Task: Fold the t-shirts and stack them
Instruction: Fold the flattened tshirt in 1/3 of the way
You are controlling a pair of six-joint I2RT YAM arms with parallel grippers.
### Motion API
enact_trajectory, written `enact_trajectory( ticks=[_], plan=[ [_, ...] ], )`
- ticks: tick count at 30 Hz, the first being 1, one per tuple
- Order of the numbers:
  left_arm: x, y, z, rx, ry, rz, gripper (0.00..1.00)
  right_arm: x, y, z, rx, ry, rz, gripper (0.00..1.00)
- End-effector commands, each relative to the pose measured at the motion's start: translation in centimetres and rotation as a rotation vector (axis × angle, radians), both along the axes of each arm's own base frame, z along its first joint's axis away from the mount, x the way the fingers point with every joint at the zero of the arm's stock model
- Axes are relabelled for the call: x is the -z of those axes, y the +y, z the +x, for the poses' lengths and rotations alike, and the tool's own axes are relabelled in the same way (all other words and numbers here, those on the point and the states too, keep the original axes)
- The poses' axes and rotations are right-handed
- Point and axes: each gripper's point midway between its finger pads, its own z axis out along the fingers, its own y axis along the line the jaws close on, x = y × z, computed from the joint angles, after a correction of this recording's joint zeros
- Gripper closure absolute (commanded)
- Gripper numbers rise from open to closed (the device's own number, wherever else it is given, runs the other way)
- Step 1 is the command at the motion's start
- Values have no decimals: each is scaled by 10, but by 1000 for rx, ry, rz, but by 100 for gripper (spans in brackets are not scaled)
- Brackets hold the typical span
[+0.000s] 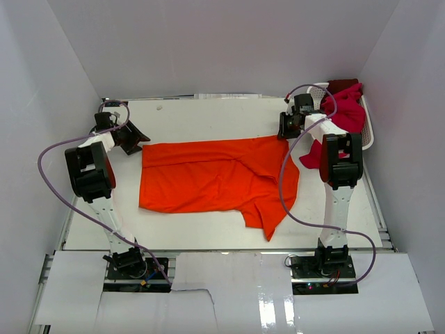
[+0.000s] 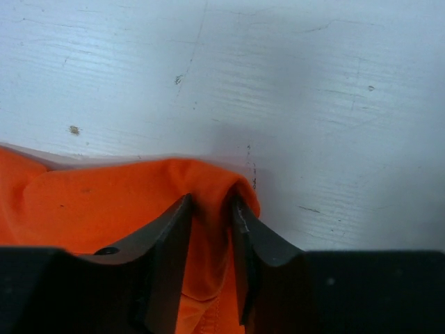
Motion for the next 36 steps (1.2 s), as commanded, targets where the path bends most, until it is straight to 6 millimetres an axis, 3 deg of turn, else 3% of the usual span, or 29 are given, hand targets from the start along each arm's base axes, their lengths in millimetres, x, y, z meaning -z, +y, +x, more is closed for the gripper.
enact_trajectory(
  ticks=[1,5,8,17,20,21,22,29,36],
  plan=[
    [-23,0,10,29,-73,20,34,4,-3,3,2,-5,5,66],
    [-21,-1,9,34,-67,33,35,7,-4,1,7,2,-2,82],
    [-17,-1,9,35,-48,47,42,6,-5,1,6,-1,-3,87],
    [4,-9,4,60,39,79,58,5,-5,2,4,-5,-8,89],
    [13,-7,1,55,78,93,81,3,-6,2,9,-5,-13,92],
    [15,-5,1,51,86,100,95,4,-7,2,11,-6,-15,92],
    [16,-4,1,46,89,102,100,2,-7,3,13,-8,-15,92],
    [14,-3,9,37,83,96,100,4,-10,11,36,-13,-31,92],
    [9,3,32,28,60,105,100,0,-15,33,68,-46,-47,92]
  ],
)
